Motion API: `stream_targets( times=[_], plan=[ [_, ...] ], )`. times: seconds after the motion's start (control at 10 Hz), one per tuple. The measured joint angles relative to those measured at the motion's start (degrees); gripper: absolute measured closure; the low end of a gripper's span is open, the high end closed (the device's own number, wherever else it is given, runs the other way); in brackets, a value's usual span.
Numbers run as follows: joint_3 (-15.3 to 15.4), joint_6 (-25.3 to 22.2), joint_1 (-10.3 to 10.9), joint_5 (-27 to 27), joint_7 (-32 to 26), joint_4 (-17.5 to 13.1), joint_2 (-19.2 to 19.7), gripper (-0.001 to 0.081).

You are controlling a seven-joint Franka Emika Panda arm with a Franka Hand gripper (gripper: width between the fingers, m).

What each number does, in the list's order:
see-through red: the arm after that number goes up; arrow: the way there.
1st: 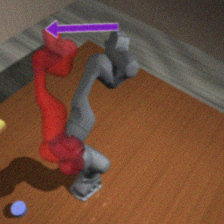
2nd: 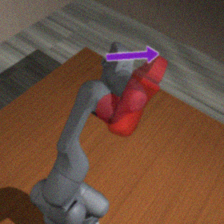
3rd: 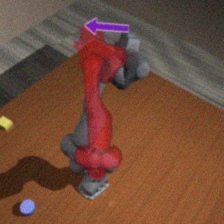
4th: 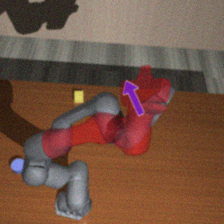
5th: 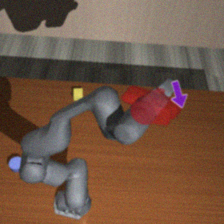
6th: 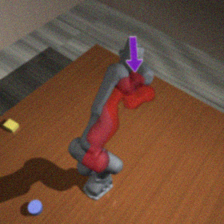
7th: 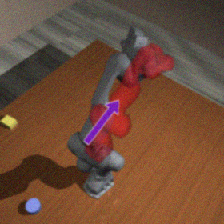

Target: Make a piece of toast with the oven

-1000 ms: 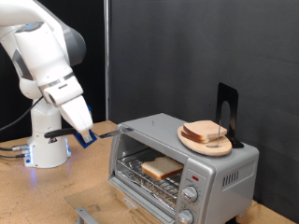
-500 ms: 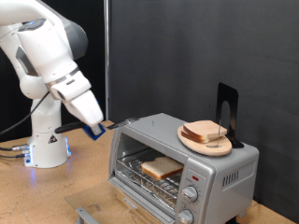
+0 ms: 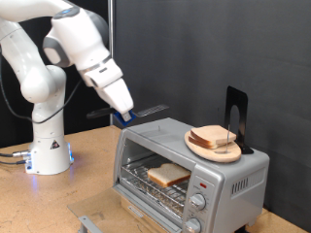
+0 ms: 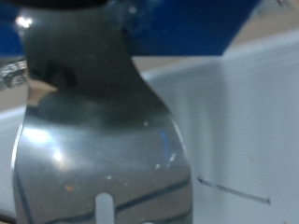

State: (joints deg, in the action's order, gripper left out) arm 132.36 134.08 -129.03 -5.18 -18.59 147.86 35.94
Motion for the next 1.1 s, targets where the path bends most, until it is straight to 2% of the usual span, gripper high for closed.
stream_targets(
  times=[0.2,0.4,0.7,1.1],
  plan=[
    [5.5,-0.8,-1.1,-1.5,10.4,1.1,-1.8,0.0402],
    [8.3,-0.7,-1.1,-2.3,15.1,1.3,-4.4,0.0402],
    [9.7,2.0,0.0,-1.9,16.9,1.4,-6.9,0.0402],
    [10.2,2.5,1.7,-1.5,17.9,1.1,-7.1,0.0402]
  ],
)
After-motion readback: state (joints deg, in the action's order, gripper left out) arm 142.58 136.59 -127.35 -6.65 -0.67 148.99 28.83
